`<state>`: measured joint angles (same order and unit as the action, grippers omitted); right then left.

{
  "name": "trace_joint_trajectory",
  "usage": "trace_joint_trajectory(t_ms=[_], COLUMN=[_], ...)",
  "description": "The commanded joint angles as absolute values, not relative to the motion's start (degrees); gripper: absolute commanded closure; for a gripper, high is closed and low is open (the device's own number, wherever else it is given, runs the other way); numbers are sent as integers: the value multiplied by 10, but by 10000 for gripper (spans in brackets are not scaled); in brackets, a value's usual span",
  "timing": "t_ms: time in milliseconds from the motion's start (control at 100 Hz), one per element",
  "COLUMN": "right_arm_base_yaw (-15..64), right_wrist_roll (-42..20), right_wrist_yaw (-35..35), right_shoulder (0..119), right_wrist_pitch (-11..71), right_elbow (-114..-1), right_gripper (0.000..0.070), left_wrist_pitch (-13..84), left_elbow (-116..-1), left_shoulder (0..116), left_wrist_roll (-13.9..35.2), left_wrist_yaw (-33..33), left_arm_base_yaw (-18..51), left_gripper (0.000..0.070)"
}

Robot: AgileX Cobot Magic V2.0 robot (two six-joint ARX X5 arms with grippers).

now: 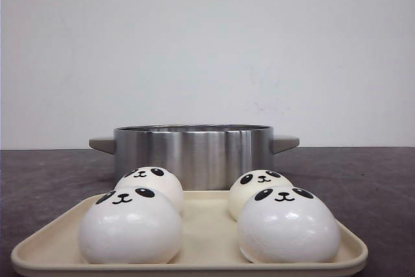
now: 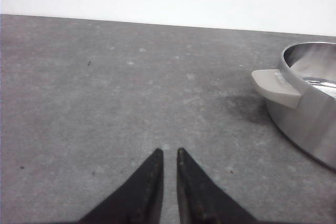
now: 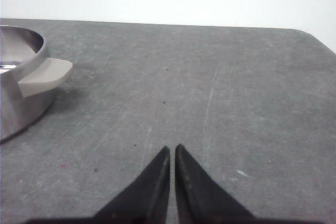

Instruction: Steam buns

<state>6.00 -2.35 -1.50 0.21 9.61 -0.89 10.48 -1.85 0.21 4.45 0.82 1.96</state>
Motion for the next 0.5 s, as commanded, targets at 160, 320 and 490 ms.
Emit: trace_joint_trajectory(t_ms=[160, 320, 490], right_arm_base_yaw=[62, 62, 62], right_wrist_roll=[-88, -196, -230], right_wrist_yaw=[-10, 54, 123], right_shoulder=[2, 2, 2], right_wrist_pitch=[70, 13, -30], right_elbow=[-7, -8, -8], right_gripper=[690, 690, 691], left_wrist_pitch=[103, 108, 105], left_elbow=[-10, -11, -14], left_shoulder=[2, 2, 2], left_wrist_roll=[265, 316, 348], left_wrist_yaw=[73, 127, 207], left_arm_base_yaw=[20, 20, 20], left_gripper=[700, 700, 700])
